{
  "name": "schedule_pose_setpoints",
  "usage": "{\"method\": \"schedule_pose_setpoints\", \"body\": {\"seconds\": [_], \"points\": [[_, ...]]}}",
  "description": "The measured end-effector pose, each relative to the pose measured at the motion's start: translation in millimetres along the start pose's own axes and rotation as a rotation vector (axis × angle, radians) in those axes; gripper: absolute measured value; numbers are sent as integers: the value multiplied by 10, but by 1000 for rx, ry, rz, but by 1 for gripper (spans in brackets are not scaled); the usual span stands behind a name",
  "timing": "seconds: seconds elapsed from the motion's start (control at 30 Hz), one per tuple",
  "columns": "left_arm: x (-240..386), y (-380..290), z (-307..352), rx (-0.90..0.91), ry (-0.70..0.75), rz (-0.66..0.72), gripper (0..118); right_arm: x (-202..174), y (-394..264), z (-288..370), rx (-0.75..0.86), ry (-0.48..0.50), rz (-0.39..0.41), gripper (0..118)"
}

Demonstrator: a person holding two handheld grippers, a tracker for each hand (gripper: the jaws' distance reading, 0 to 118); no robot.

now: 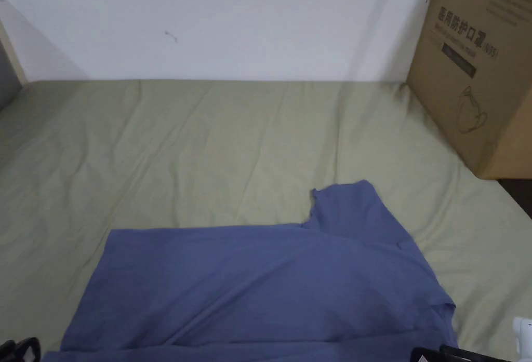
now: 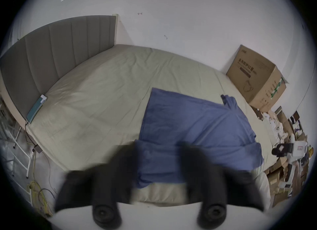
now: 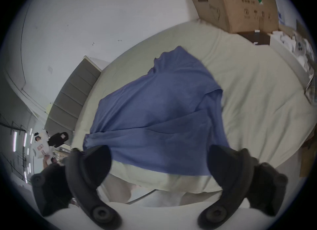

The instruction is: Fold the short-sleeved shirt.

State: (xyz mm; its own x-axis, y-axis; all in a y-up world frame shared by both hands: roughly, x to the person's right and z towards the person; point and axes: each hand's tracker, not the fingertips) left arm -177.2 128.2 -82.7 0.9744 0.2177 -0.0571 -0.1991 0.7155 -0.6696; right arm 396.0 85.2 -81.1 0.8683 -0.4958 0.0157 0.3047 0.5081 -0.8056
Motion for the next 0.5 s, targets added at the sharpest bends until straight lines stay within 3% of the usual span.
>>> {"method": "schedule_pose_setpoints", "body": {"seconds": [0.07, 0.1, 0.13, 0.27, 0.37, 0.5], "points": [[52, 54, -108, 6, 40, -19, 6, -134, 58, -48, 76, -70, 81, 4], [62, 108, -170, -4, 30, -36, 2, -218, 111, -141, 84, -189, 154, 2], [88, 151, -223, -2, 26, -36, 0, -223, 167, -175, 90, -234, 184, 2], [84, 384, -522, -4, -49, 5, 0, -208, 501, -334, 106, -115, 182, 0], [52, 643, -925, -17, -60, 11, 0, -235, 819, -557, 151, -186, 231, 0], [33, 1066, -1675, -144, -27, -39, 0, -129, 1238, -826, 154, -163, 181, 0]]}}
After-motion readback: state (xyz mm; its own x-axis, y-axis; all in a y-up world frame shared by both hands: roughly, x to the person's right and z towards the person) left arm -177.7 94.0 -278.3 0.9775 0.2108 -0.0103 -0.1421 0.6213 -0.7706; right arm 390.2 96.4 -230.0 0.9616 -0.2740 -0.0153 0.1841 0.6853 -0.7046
